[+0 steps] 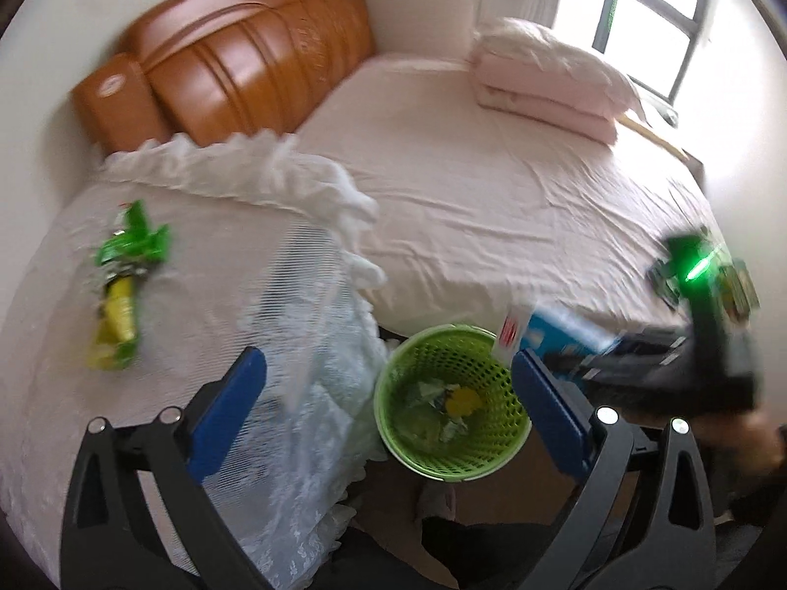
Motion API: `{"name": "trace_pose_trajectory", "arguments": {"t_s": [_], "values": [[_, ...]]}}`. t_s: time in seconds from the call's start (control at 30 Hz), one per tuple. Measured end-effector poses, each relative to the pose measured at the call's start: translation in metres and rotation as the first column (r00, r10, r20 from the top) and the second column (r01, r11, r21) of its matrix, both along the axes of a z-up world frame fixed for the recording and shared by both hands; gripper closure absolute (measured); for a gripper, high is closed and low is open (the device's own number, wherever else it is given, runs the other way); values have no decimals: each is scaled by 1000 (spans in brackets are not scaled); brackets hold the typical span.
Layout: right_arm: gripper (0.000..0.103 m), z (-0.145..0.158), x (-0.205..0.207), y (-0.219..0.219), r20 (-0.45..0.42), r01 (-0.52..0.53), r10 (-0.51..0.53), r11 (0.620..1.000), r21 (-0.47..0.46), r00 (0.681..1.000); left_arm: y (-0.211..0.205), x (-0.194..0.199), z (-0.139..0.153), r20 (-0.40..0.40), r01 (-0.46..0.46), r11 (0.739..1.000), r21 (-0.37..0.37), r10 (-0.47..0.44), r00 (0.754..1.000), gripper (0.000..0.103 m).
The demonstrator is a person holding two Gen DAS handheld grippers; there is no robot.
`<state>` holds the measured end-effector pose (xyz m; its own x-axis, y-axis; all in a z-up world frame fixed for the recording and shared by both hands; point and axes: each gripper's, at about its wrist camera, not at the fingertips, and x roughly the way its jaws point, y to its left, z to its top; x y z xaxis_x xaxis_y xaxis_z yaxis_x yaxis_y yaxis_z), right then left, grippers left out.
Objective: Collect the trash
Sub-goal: 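Carry the wrapper and milk carton to the green wastebasket and open both tools, then grasp the yellow-green snack bag with the left tool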
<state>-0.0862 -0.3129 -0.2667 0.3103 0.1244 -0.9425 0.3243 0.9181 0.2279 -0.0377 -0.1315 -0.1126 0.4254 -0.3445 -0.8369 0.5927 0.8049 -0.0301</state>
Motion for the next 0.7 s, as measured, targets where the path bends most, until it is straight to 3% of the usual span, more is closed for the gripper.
{"name": "trace_pose_trajectory", "arguments": {"t_s": [0.07, 0.17, 0.3, 0.7], "values": [[28, -18, 8, 10, -57, -19, 17, 999, -39, 998, 14, 4, 5, 8, -43, 999, -4, 43, 999, 8], [10, -34, 15, 21, -103, -35, 27, 996, -79, 994, 32, 7, 7, 18, -100, 995, -1, 100, 995, 8], [10, -37, 23, 24, -124, -35, 28, 998, -56, 992, 63, 12, 6, 13, -179, 984, 6, 179, 984, 8], [6, 2, 39, 32, -48, 5, -7, 999, -52, 999, 136, 36, -9, -30, -337, 941, 14, 337, 941, 8]]}}
